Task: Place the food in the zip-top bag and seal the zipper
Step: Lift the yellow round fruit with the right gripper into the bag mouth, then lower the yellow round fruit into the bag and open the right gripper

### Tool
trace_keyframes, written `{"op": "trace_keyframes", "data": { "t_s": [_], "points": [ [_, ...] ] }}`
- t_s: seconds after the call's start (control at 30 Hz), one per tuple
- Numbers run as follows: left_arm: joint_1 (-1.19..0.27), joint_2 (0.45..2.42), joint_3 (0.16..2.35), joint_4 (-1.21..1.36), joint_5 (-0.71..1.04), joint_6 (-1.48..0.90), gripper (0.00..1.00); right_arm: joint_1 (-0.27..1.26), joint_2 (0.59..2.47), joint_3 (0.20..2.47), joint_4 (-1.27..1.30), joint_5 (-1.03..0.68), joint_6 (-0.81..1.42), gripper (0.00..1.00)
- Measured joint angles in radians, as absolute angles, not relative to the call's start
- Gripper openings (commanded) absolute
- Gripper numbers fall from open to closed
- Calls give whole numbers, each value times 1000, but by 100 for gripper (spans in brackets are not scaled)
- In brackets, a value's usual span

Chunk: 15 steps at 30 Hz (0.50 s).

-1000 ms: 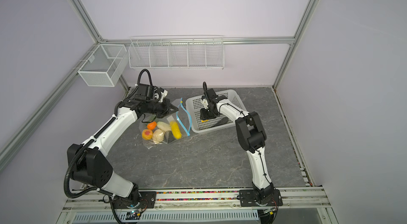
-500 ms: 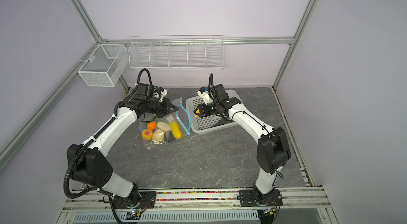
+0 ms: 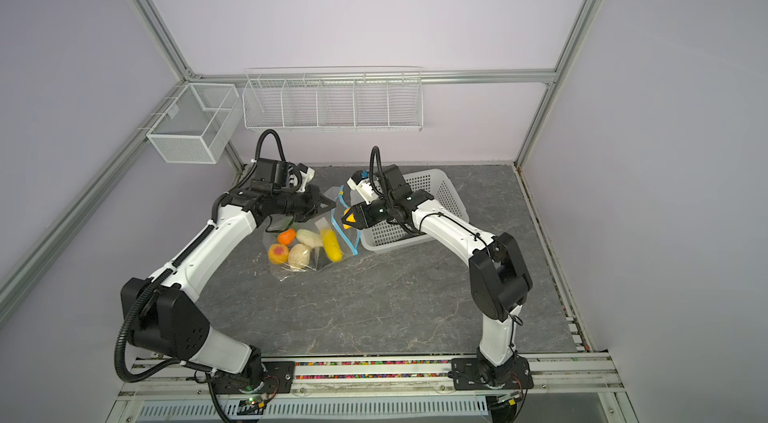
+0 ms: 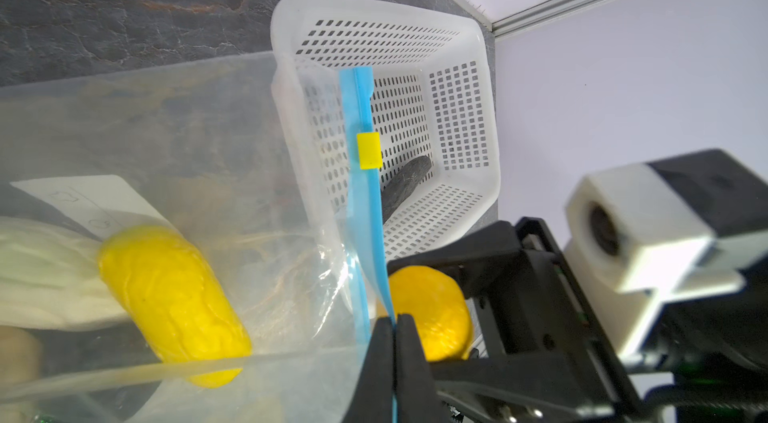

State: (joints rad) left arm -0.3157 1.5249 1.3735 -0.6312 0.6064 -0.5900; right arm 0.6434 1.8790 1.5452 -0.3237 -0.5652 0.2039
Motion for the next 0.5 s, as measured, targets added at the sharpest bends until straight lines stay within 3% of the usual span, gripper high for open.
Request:
{"op": "trace_keyframes", "data": {
  "t_s": [0.5],
  "points": [
    [-316, 1516, 1374, -610, 619, -586, 0, 699, 1946, 1601, -326, -553, 187, 40]
  ]
}}
